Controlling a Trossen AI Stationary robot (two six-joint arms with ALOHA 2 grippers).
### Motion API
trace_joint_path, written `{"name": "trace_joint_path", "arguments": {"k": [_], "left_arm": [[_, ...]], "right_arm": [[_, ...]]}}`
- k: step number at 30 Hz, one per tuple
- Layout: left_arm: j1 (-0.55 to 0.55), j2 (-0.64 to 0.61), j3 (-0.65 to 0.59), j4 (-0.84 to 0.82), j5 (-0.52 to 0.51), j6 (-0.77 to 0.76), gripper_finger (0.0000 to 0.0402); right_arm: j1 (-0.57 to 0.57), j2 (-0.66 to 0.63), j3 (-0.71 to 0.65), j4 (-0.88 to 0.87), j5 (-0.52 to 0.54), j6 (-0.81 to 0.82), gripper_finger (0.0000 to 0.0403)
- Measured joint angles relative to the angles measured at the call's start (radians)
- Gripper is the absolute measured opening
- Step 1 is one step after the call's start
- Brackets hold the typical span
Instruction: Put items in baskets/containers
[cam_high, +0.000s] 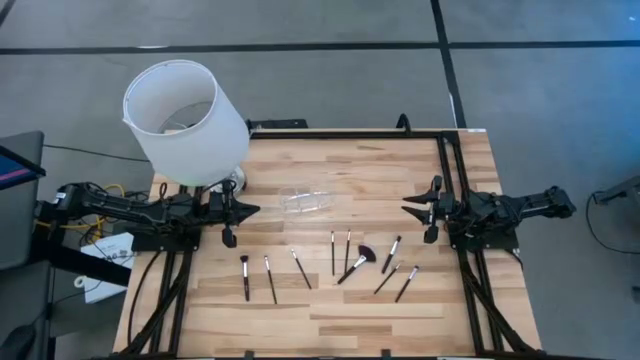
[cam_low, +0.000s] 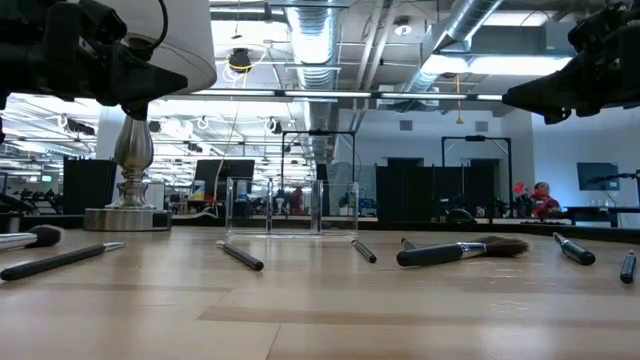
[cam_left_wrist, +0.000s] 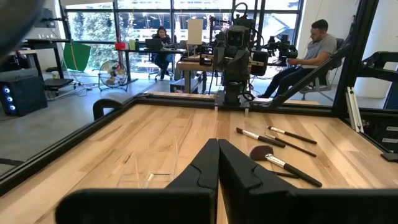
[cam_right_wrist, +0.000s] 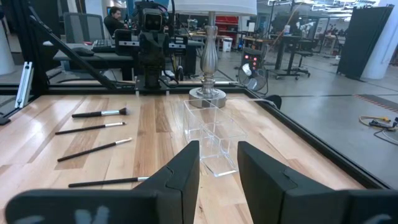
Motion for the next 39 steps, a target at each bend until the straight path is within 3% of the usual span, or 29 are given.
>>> {"name": "trace_joint_path", "arguments": {"k": [39], "left_arm": [[0.0, 0.0, 0.0, 0.025, -0.001, -0.004, 0.0004]], "right_arm": [[0.0, 0.0, 0.0, 0.0, 0.0, 0.0, 0.0102]]}}
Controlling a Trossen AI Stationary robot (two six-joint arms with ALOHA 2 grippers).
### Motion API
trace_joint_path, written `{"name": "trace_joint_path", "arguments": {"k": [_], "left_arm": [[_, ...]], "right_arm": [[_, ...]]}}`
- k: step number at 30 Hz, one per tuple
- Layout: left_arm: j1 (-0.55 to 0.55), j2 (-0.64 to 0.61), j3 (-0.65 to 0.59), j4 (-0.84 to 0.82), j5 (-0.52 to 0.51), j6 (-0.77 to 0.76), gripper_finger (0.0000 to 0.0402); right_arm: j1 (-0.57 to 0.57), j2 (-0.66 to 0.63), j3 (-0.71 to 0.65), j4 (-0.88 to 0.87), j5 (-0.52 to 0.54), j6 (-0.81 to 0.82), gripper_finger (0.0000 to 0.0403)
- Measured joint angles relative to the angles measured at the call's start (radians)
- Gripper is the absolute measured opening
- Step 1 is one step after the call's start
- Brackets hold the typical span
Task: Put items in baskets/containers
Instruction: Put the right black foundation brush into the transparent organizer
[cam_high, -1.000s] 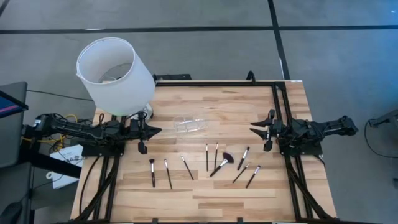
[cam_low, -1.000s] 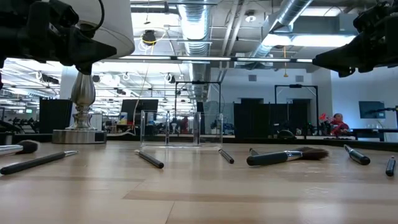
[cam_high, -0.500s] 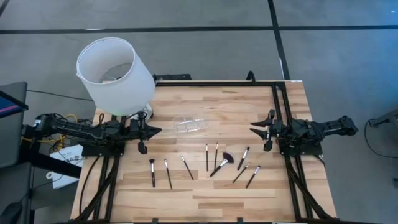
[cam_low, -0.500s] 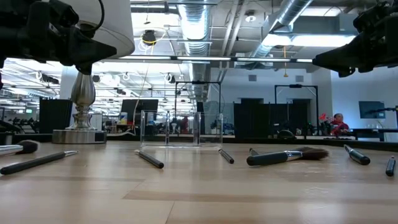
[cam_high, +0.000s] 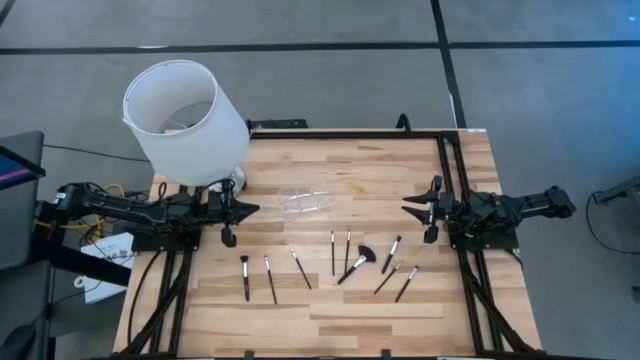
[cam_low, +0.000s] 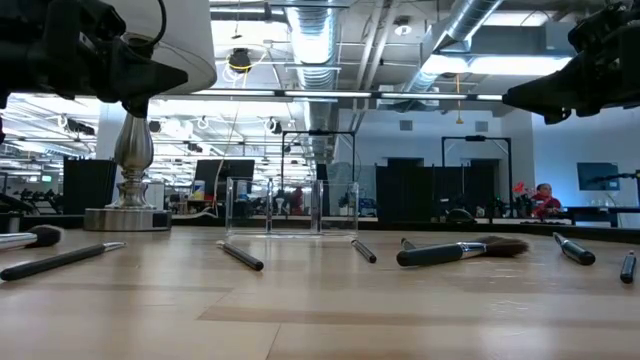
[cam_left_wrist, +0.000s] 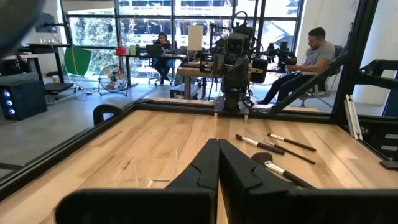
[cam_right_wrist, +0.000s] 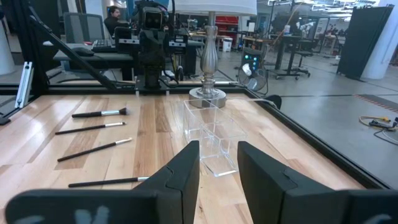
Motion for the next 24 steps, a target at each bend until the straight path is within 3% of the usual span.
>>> {"name": "trace_joint_path", "arguments": {"k": [14, 24], "left_arm": [[0.0, 0.006, 0.0, 0.019, -0.039, -0.022, 0.0012], [0.0, 0.032, 0.0, 0.021, -0.055, -0.022, 0.0112]], "right_arm": [[0.0, 0.0, 0.0, 0.0, 0.0, 0.0, 0.0102], [0.0, 0.0, 0.0, 0.0, 0.0, 0.0, 0.0102]]}}
